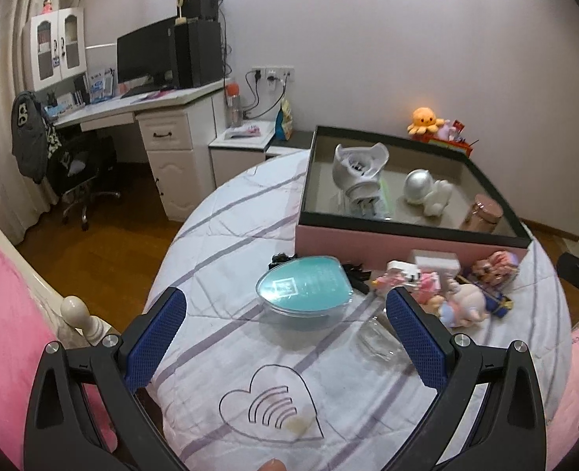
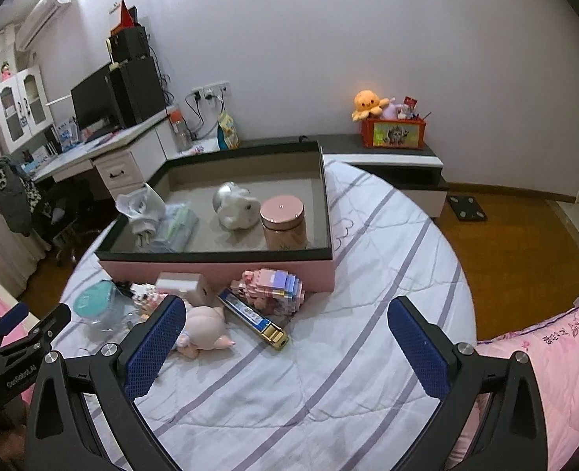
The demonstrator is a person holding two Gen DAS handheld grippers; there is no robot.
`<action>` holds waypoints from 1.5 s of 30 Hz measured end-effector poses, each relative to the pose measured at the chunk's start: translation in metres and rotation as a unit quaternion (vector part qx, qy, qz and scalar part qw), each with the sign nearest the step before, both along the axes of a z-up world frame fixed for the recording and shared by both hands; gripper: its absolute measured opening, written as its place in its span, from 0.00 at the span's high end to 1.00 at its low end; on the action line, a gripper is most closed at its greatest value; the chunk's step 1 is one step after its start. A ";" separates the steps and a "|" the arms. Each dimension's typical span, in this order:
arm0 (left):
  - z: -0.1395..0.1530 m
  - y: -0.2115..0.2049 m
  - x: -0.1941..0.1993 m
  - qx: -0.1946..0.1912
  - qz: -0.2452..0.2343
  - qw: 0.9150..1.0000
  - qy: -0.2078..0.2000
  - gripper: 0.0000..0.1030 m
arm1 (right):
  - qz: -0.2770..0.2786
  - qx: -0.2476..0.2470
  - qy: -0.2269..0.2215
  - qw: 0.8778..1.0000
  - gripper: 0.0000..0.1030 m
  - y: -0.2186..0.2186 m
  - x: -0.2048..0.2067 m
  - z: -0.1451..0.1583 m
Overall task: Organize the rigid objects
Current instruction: 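Move both tools back toward the remaining toys on the table, then grasp the pink block figure with the right gripper while the left grasps the teal oval case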
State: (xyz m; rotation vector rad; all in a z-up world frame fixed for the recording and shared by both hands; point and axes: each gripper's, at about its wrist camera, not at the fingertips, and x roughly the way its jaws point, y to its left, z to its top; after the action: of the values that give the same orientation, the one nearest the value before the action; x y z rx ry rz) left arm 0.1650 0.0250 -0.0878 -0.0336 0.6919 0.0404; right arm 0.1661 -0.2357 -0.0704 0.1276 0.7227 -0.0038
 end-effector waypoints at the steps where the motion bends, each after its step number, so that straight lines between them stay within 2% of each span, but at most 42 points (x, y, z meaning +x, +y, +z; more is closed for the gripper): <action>1: -0.003 0.000 0.004 0.002 0.000 1.000 0.002 0.00 | 0.001 0.000 0.006 1.000 0.00 0.000 0.004 -0.004; 8: -0.024 -0.006 0.029 0.015 -0.007 0.999 0.027 0.00 | 0.003 0.004 0.036 0.999 0.00 0.005 0.030 -0.028; 17: -0.051 -0.002 0.057 0.000 -0.003 0.998 0.070 0.00 | 0.007 0.028 0.063 0.998 0.04 0.003 0.062 -0.051; 19: -0.054 -0.002 0.062 -0.003 -0.006 0.997 0.077 0.05 | 0.010 0.038 0.069 0.997 0.07 0.004 0.069 -0.056; 21: -0.059 -0.002 0.067 -0.014 -0.015 0.996 0.089 0.23 | 0.012 0.049 0.079 0.996 0.17 0.003 0.077 -0.064; 22: -0.060 -0.002 0.068 -0.017 -0.017 0.996 0.091 0.28 | 0.012 0.052 0.083 0.995 0.21 0.003 0.080 -0.067; 24: -0.059 -0.001 0.069 -0.022 -0.021 0.996 0.089 0.28 | 0.022 0.064 0.085 0.994 0.37 0.004 0.082 -0.072; 26: -0.060 -0.001 0.069 -0.028 -0.024 0.995 0.088 0.29 | 0.029 0.060 0.080 0.995 0.38 0.008 0.081 -0.072; 28: -0.059 0.000 0.068 -0.032 -0.028 0.996 0.084 0.29 | 0.036 0.063 0.079 0.994 0.43 0.008 0.080 -0.072; 45: -0.026 -0.006 0.041 -0.021 -0.047 0.998 0.039 0.29 | 0.042 0.059 0.046 0.996 0.43 -0.002 0.056 -0.045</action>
State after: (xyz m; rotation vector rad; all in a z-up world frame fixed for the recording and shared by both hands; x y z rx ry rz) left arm 0.2058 0.0188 -0.1140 -0.0410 0.7723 -0.0629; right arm 0.2222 -0.2378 -0.1151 0.2110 0.8192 0.1141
